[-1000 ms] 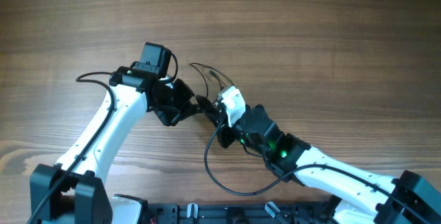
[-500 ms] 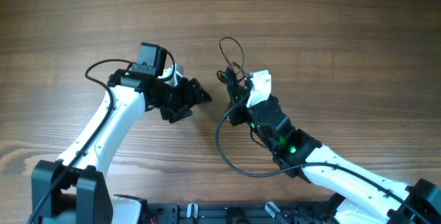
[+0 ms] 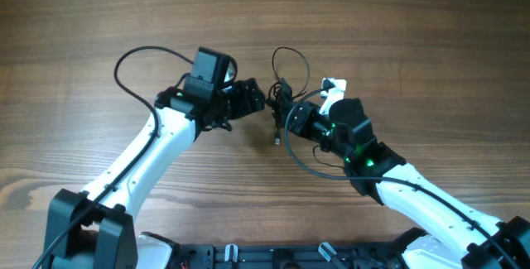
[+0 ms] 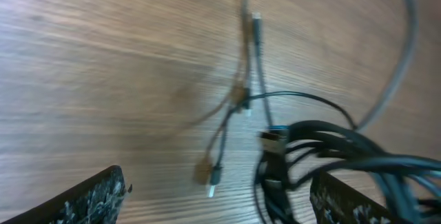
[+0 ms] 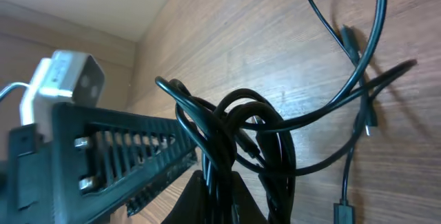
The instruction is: Untangle cables
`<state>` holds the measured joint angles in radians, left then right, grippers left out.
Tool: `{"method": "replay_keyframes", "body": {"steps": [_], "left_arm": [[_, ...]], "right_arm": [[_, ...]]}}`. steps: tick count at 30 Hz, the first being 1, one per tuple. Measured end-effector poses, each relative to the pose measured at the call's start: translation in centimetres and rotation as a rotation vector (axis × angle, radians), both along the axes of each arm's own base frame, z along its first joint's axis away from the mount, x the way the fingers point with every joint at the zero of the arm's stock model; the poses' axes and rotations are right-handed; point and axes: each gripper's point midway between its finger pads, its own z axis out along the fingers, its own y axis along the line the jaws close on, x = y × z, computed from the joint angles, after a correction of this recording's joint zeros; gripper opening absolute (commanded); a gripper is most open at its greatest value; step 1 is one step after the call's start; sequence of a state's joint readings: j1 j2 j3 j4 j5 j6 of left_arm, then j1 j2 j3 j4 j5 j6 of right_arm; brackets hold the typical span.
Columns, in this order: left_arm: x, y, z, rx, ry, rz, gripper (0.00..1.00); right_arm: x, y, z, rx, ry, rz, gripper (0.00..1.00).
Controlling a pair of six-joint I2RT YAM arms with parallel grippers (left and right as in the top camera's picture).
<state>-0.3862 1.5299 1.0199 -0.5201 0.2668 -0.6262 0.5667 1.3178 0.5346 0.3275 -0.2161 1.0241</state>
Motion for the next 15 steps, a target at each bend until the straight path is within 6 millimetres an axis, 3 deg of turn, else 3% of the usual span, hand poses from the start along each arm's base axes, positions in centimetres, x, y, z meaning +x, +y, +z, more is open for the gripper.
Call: {"method": "replay_keyframes", "body": {"steps": [4,15], "left_arm": [[0.6,-2.0,1.2,-0.067,-0.056,-0.047,0.89],[-0.4,-3.3,1.1,-0.045,-0.069,-0.114,0.88]], "right_arm": [[-0.7,0.0,-0.9,-0.006,0.053,0.016,0.04],[-0.8,0.1,-0.8,0.001,0.053,0.025,0.04]]}}
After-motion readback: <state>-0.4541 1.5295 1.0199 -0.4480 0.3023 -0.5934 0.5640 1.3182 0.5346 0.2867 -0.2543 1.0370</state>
